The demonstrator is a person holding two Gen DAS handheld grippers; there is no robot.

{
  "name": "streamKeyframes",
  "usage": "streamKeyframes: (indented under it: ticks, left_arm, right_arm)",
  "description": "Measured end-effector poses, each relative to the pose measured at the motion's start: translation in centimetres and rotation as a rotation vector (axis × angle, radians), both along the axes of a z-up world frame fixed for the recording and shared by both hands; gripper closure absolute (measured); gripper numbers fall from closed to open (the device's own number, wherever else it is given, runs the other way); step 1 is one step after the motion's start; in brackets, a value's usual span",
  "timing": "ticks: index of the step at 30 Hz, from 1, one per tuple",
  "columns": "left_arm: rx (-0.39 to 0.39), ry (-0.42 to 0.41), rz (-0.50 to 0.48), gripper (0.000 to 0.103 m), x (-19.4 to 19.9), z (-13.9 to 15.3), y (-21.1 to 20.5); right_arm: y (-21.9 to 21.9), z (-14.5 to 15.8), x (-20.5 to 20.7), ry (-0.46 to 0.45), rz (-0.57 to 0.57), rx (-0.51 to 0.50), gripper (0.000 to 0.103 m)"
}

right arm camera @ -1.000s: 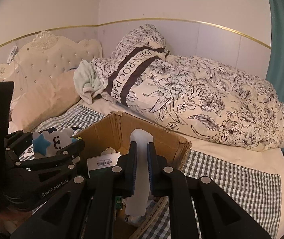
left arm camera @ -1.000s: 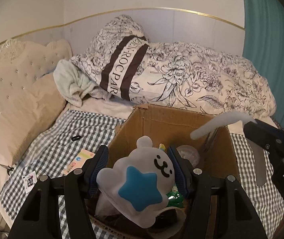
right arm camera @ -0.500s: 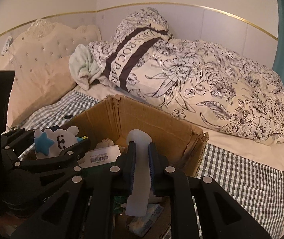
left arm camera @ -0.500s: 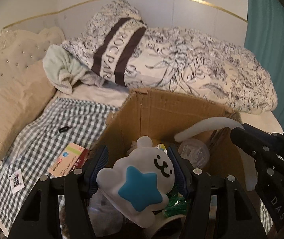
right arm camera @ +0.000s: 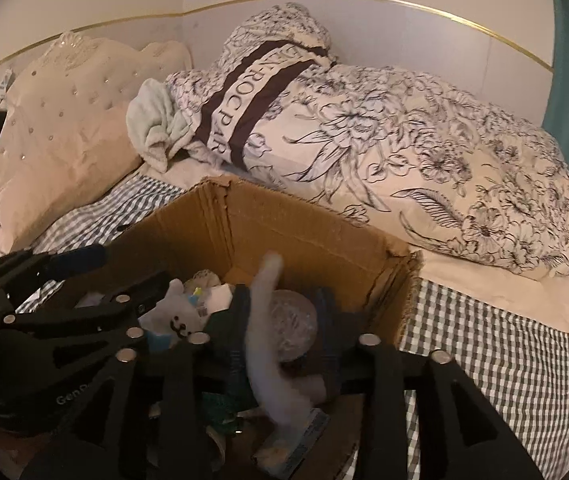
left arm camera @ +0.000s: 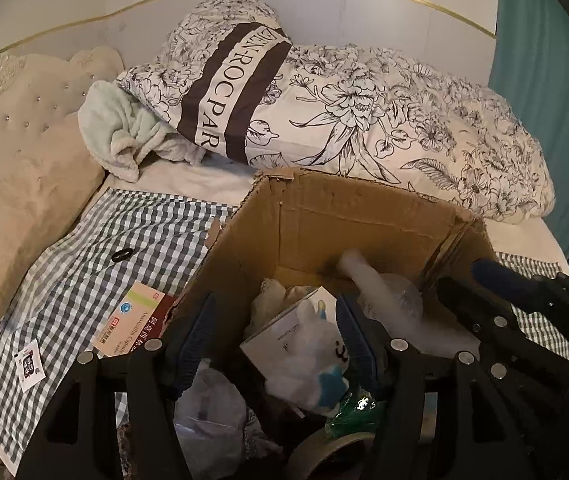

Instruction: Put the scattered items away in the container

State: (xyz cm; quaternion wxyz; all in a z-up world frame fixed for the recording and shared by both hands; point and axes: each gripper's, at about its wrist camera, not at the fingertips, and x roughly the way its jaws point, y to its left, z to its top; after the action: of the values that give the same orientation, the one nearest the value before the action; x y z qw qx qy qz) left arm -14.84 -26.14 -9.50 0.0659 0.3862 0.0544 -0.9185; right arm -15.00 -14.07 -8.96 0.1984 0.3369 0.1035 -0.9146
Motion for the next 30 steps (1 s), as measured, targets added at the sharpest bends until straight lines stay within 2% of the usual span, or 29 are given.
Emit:
streamKeyframes:
  ticks: [2, 9, 11, 17, 20, 25, 28, 30]
  left_arm:
    - [-0.001, 0.003, 0.007, 0.035, 0.1, 0.1, -0.1]
    - [-0.023, 0.039, 0.01, 0.031, 1.1, 2.1, 0.8]
    - [-0.035, 0.054, 0.022, 0.022, 1.4, 2.9, 0.9]
    - [-0.03, 0.101, 0.041, 0.01, 2.8, 4.8, 0.9]
    - [-0.049, 0.112, 0.051, 0.006, 3.4, 5.5, 1.2]
    - [-0.069, 0.139, 0.059, 0.005, 4.6, 6.8, 1.6]
    - [-0.072, 0.168, 0.067, 0.0, 5.6, 7.9, 1.8]
    - [-0.08, 0.182, 0.069, 0.0, 6.2, 8.4, 1.9]
  right_arm:
    - [0.5, 0.5, 0.2, 0.006, -0.008, -0.016, 0.048]
    - [1.6, 2.2, 1.3, 0.038, -0.018, -0.028, 0.047]
    - [1.9, 2.7, 1.6, 0.049, -0.022, -0.033, 0.046]
    - [3.5, 4.9, 2.8, 0.092, -0.049, -0.056, 0.025]
    - [4.3, 5.8, 3.3, 0.105, -0.06, -0.061, 0.022]
    - [5.2, 7.1, 4.3, 0.121, -0.074, -0.074, 0.015]
    - [5.8, 8.0, 5.0, 0.139, -0.077, -0.081, 0.012]
    - [6.2, 8.5, 5.5, 0.152, -0.087, -0.076, 0.005]
